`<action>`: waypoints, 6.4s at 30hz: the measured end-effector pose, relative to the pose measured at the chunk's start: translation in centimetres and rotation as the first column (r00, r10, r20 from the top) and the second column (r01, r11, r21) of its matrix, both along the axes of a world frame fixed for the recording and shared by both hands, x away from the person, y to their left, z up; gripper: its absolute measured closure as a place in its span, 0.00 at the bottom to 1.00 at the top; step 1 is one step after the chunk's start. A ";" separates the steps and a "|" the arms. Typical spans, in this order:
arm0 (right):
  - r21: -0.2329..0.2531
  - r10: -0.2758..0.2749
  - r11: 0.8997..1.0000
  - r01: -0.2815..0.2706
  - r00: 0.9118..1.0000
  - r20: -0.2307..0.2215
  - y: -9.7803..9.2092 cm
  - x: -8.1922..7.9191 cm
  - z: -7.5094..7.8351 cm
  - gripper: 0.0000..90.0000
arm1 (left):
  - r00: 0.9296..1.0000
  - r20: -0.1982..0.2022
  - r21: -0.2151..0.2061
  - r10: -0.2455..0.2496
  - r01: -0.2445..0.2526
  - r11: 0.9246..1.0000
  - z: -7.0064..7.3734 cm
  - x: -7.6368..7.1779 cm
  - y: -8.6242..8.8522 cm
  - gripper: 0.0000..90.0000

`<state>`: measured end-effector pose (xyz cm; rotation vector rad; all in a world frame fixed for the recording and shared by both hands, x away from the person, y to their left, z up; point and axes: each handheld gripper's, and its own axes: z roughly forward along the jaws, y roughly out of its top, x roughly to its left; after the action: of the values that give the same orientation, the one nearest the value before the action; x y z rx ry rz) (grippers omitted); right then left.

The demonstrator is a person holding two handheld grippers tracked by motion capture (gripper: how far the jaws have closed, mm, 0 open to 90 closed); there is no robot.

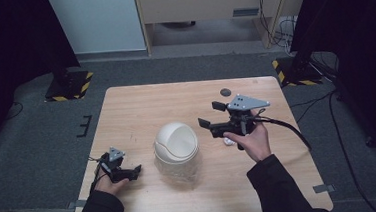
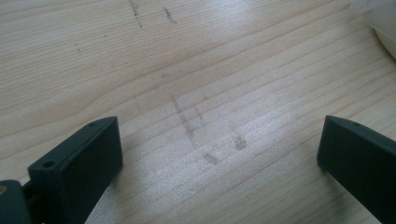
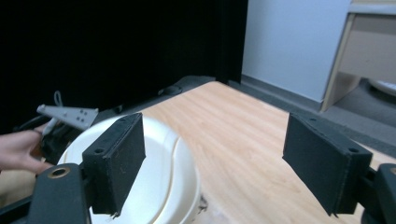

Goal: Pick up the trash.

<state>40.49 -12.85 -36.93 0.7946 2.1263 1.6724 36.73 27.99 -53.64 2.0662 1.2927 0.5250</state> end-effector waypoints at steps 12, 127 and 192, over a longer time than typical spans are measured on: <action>-0.045 0.054 0.997 -0.058 0.995 -0.078 2.2 -0.4 -3.3 0.24 | 1.000 0.000 0.000 0.000 0.000 1.000 0.0 0.0 0.0 0.00; -0.420 -0.224 0.900 0.113 0.948 -0.225 -6.2 4.1 -14.6 0.39 | 1.000 0.000 -0.001 0.001 -0.001 1.000 0.0 0.0 0.0 0.00; -0.210 -0.167 0.970 0.125 0.966 -0.196 -8.7 2.7 -9.0 0.71 | 1.000 0.000 0.000 -0.002 0.002 1.000 0.0 -0.1 -0.1 0.00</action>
<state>43.23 -21.59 -45.95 1.0815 2.2660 1.3297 36.62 27.90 -53.64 2.0673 1.2907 0.5235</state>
